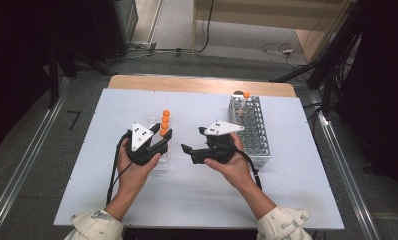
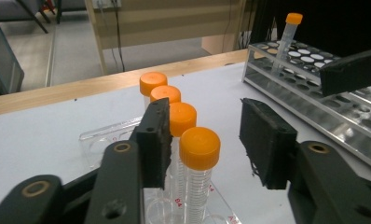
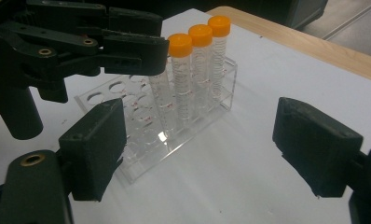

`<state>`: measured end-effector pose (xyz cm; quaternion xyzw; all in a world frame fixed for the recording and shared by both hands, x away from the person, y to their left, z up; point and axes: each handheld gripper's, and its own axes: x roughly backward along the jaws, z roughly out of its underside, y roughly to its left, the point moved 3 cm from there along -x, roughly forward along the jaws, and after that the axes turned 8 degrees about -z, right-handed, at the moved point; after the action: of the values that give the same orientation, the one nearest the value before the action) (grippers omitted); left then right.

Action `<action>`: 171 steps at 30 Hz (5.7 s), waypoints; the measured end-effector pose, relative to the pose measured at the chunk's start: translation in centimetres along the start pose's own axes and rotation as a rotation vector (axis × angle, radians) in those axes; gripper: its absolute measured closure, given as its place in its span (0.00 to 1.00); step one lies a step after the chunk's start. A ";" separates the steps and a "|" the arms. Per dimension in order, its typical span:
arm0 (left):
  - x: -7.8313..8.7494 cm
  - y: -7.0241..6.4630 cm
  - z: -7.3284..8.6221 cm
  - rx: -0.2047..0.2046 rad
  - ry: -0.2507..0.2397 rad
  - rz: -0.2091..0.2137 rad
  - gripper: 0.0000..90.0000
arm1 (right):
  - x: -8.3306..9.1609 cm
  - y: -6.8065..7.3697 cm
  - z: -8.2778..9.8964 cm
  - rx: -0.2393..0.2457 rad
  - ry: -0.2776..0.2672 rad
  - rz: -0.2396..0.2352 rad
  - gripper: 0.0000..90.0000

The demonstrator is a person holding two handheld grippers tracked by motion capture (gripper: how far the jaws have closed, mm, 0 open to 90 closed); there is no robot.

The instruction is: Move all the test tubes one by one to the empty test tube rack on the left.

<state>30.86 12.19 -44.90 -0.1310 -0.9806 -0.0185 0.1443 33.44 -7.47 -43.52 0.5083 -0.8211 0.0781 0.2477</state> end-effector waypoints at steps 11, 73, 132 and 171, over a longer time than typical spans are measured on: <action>0.1 0.4 -0.4 0.066 0.010 0.008 0.33 | 0.6 -0.5 -0.3 -0.009 -0.020 0.026 0.18; 0.1 1.3 -0.8 0.075 -0.004 -0.040 0.24 | 3.5 -19.7 0.2 -0.282 0.091 0.529 0.61; 1.7 0.5 -3.1 0.100 -0.040 0.022 0.15 | 6.0 -9.1 -3.1 -0.064 -0.011 0.291 0.80; 1.8 -4.5 -2.8 -0.006 -0.030 0.238 0.49 | -0.6 0.9 -0.5 0.100 0.134 -0.042 0.80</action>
<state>28.74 8.09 -41.69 -0.2470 -0.9602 -0.0020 0.1305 33.00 -6.38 -43.25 0.5309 -0.7869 0.1476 0.2778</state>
